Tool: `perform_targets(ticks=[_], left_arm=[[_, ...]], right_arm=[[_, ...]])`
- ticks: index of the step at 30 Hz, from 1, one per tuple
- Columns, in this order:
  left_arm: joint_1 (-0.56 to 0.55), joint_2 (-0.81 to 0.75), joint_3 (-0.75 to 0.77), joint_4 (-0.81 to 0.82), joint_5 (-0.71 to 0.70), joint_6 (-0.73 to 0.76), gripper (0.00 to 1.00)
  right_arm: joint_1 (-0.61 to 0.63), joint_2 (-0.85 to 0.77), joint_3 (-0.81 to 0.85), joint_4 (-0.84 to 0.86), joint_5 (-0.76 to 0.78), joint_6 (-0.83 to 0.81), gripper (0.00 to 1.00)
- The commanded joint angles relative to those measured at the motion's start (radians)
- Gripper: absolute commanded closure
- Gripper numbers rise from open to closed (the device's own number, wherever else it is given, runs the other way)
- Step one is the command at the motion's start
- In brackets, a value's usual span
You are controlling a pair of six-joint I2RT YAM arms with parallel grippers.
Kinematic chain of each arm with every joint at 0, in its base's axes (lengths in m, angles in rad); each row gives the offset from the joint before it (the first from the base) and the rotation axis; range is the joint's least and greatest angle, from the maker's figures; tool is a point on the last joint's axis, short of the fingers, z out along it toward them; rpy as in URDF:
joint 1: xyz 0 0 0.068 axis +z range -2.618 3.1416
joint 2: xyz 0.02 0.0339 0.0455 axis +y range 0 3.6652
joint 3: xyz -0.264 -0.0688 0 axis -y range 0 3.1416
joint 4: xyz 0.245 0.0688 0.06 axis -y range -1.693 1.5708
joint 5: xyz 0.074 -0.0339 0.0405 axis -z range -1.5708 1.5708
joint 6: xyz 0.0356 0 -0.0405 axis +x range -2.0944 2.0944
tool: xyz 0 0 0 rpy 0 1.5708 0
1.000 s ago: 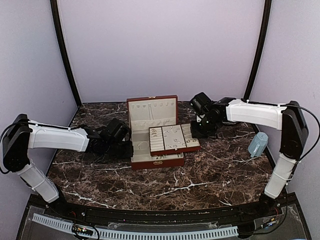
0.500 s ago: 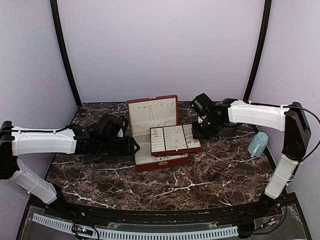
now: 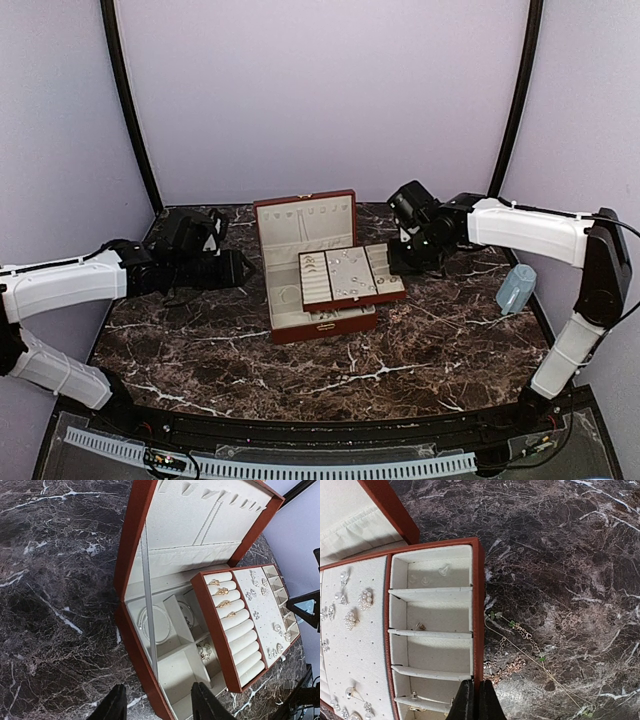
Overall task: Organize the mixed jewelry
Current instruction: Place the compartment layer in the jewelry box.
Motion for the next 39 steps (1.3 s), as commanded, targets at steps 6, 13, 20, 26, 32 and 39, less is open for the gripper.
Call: perform_targets(ticks=[6, 13, 20, 26, 32, 39], left_arm=[[0.044, -0.030, 0.020, -0.014, 0.049, 0.106, 0.35], [0.107, -0.065, 0.049, -0.018, 0.059, 0.181, 0.15], [0.199, -0.086, 0.084, -0.020, 0.110, 0.254, 0.07], [0.256, -0.092, 0.106, -0.009, 0.118, 0.311, 0.06], [0.271, -0.101, 0.097, 0.037, 0.057, 0.400, 0.05], [0.271, -0.103, 0.016, 0.149, -0.009, 0.455, 0.05]], right_arm=[[0.007, 0.020, 0.006, 0.021, -0.018, -0.016, 1.00], [0.011, 0.061, 0.036, -0.014, 0.021, -0.023, 1.00], [0.010, 0.085, 0.065, -0.016, 0.030, -0.013, 1.00], [0.011, 0.105, 0.089, -0.025, 0.036, -0.006, 1.00], [0.015, 0.137, 0.112, -0.029, 0.024, -0.011, 1.00], [0.041, 0.163, 0.150, -0.057, 0.036, -0.005, 1.00]])
